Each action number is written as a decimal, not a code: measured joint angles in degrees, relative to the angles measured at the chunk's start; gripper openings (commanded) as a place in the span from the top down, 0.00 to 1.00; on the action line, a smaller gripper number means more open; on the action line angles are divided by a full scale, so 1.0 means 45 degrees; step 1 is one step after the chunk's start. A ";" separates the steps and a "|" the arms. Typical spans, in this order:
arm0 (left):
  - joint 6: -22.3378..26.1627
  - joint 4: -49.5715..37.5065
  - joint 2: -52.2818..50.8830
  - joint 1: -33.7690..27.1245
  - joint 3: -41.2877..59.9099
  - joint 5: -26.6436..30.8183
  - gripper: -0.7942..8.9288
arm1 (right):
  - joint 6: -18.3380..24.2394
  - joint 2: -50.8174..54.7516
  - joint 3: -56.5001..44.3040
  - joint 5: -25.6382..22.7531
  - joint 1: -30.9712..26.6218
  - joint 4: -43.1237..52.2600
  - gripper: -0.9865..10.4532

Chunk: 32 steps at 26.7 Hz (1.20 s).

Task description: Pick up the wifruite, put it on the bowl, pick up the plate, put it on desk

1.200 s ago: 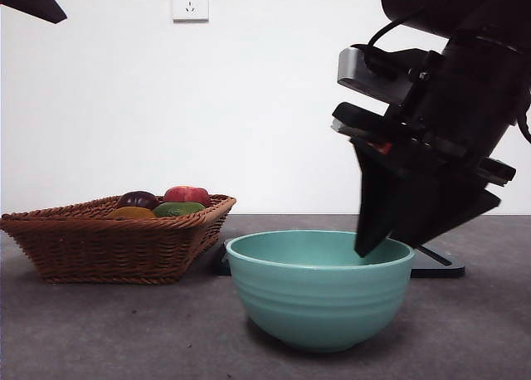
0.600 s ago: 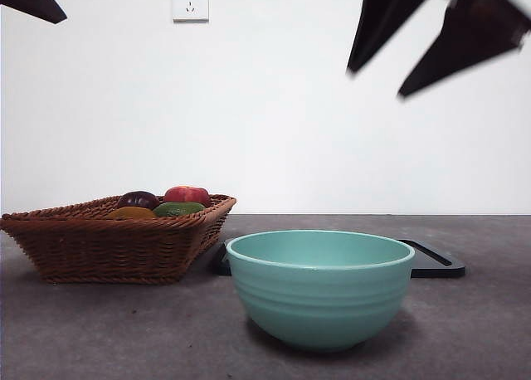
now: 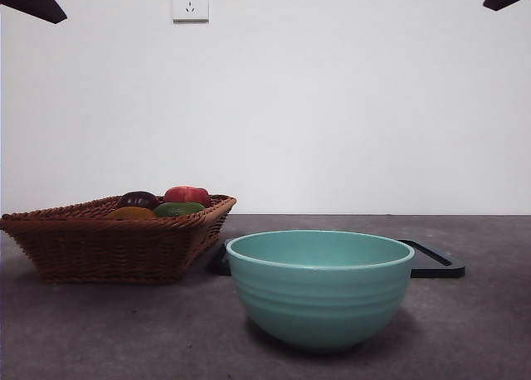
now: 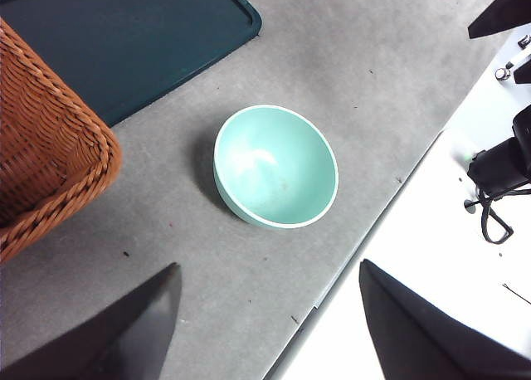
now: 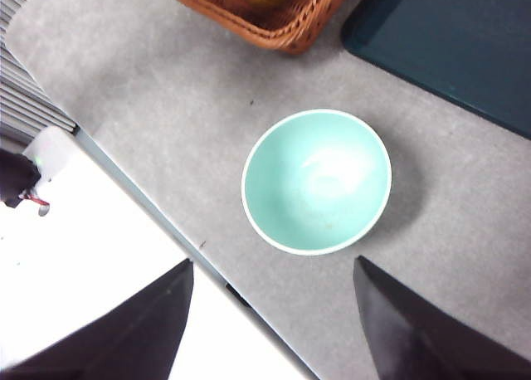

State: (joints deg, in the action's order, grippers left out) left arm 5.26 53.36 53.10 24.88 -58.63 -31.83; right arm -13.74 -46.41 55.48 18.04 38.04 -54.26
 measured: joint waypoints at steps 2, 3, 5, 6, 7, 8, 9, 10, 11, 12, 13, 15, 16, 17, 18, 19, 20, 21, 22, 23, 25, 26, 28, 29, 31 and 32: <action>0.0000 0.0005 0.0000 0.0000 0.0000 0.0000 0.57 | 0.0039 0.0000 0.0000 0.0000 0.0000 -0.0034 0.65; 0.0000 0.0010 0.0000 0.0000 0.0000 0.0000 0.57 | 0.0053 0.0000 0.0000 -0.0005 0.0000 -0.0034 0.65; 0.0000 0.0019 0.0000 0.0000 0.0000 0.0000 0.57 | 0.0053 0.0000 0.0000 -0.0005 0.0000 -0.0034 0.65; 0.0000 0.0024 0.0000 0.0000 0.0000 0.0000 0.57 | 0.0053 0.0000 0.0000 -0.0005 0.0000 -0.0034 0.65; 0.0000 0.0024 0.0000 0.0000 0.0000 0.0000 0.57 | 0.0058 0.0000 0.0000 -0.0005 0.0000 -0.0034 0.65; 0.0000 0.0024 0.0000 0.0000 0.0000 0.0000 0.57 | 0.0058 0.0000 0.0000 -0.0005 0.0000 -0.0034 0.65; 0.0000 0.0024 0.0000 0.0000 0.0000 0.0000 0.57 | 0.0058 0.0000 0.0000 -0.0005 0.0000 -0.0034 0.65; 0.0000 0.0024 0.0000 0.0000 0.0000 0.0000 0.57 | 0.0058 0.0000 0.0000 -0.0005 0.0000 -0.0034 0.65; 0.0000 0.0024 0.0000 0.0000 0.0000 0.0000 0.57 | 0.0058 0.0000 0.0000 -0.0005 0.0000 -0.0034 0.65; 0.0000 0.0029 0.0000 0.0000 0.0000 0.0000 0.61 | 0.0058 0.0000 0.0000 -0.0005 0.0000 -0.0034 0.66; 0.0005 0.0024 0.0000 0.0000 0.0000 0.0000 0.69 | 0.0058 0.0000 0.0000 -0.0005 0.0000 -0.0034 0.71; 0.0005 0.0024 0.0000 0.0000 0.0000 0.0000 0.90 | 0.0058 0.0000 0.0000 -0.0005 0.0000 -0.0039 0.86; 0.0005 0.0029 0.0000 0.0000 0.0000 0.0000 0.90 | 0.0058 0.0000 0.0000 -0.0010 0.0000 -0.0039 0.91; 0.0000 0.0029 0.0000 0.0000 0.0000 0.0000 0.90 | 0.0097 0.0000 0.0000 -0.0015 0.0000 -0.0039 0.91; 0.0005 0.0029 0.0000 0.0000 0.0000 0.0000 0.90 | 0.0112 0.0000 0.0000 -0.0010 0.0000 -0.0039 0.91; 0.0005 0.0029 0.0000 0.0000 0.0000 0.0000 0.90 | 0.0126 0.0000 0.0000 -0.0015 0.0000 -0.0039 0.91; 0.0005 0.0029 0.0000 0.0000 0.0000 0.0000 0.90 | 0.0136 0.0000 0.0000 -0.0015 0.0000 -0.0034 0.91; 0.0005 0.0029 0.0000 0.0000 0.0000 0.0000 0.90 | 0.0146 0.0000 0.0000 -0.0015 0.0000 -0.0034 0.91; 0.0005 0.0034 0.0000 0.0000 0.0000 0.0000 0.90 | 0.0151 0.0000 0.0000 -0.0010 0.0000 -0.0024 0.91; 0.0005 0.0034 0.0000 0.0000 0.0000 0.0000 0.90 | 0.0151 0.0000 0.0000 -0.0010 0.0000 -0.0019 0.91; 0.0005 0.0034 0.0000 0.0000 0.0000 0.0000 0.90 | 0.0151 0.0000 0.0000 -0.0010 0.0000 0.0029 0.91; 0.0005 0.0034 0.0000 0.0000 0.0000 0.0000 0.90 | 0.0155 0.0000 0.0000 -0.0010 0.0000 0.0034 0.91; 0.0005 0.0034 0.0000 0.0000 0.0000 0.0000 0.90 | 0.0155 0.0000 0.0000 -0.0010 0.0000 0.0034 0.91; 0.0005 0.0034 0.0000 0.0000 0.0000 0.0000 0.90 | 0.0160 0.0000 0.0000 -0.0015 0.0000 0.0034 0.91; 0.0005 0.0029 0.0000 0.0000 0.0000 0.0000 0.90 | 0.0165 0.0000 0.0000 -0.0010 0.0000 0.0034 0.91; 0.0005 0.0019 0.0000 0.0000 0.0000 0.0000 0.90 | 0.0170 0.0000 0.0000 -0.0010 0.0000 0.0034 0.91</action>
State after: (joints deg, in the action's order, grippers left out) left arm 5.28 53.45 53.10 24.88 -58.63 -31.83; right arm -12.97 -46.41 55.48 18.00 38.04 -54.11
